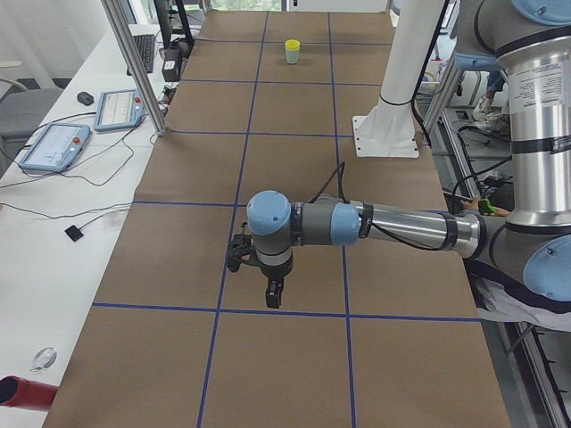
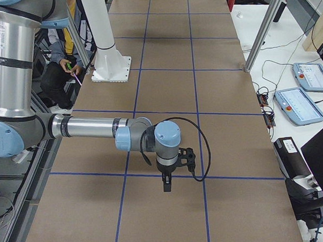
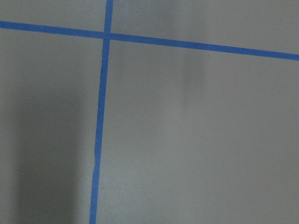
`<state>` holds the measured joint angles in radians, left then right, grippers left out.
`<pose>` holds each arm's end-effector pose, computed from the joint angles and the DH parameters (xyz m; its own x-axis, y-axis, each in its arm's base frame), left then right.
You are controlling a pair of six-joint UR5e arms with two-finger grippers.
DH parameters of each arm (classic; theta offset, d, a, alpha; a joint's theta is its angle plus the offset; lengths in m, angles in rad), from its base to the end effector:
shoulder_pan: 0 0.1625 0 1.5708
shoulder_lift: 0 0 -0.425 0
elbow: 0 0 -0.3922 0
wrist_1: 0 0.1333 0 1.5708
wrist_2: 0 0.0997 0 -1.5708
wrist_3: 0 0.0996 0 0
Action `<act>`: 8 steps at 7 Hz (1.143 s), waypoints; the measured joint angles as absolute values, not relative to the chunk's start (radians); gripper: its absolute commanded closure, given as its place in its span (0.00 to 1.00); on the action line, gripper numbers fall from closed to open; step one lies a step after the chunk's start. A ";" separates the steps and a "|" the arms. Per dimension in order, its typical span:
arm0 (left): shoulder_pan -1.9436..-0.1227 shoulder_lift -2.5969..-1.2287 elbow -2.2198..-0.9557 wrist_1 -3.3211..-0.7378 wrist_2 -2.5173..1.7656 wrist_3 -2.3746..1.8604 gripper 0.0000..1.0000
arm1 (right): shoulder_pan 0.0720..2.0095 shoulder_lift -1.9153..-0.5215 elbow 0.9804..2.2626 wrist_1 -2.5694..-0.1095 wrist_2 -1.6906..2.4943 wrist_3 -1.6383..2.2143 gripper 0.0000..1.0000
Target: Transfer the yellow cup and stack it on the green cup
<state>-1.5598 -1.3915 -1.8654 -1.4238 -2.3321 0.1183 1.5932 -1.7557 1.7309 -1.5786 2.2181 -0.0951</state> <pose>-0.0601 -0.4119 0.6108 0.7178 0.1042 -0.6884 -0.0964 0.9941 0.0499 0.0824 -0.4093 0.6726 0.7956 -0.0575 0.6031 0.0534 0.9983 0.0248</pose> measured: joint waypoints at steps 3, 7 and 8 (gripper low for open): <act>-1.569 -1.388 -1.862 -1.424 -2.331 0.111 0.00 | 1.594 -1.759 1.727 -1.578 2.218 -0.095 0.00; -1.569 -1.386 -1.870 -1.421 -2.234 0.112 0.00 | 1.594 -1.759 1.714 -1.578 2.218 -0.094 0.00; -1.569 -1.386 -1.873 -1.420 -2.223 0.111 0.00 | 1.594 -1.759 1.712 -1.578 2.218 -0.094 0.00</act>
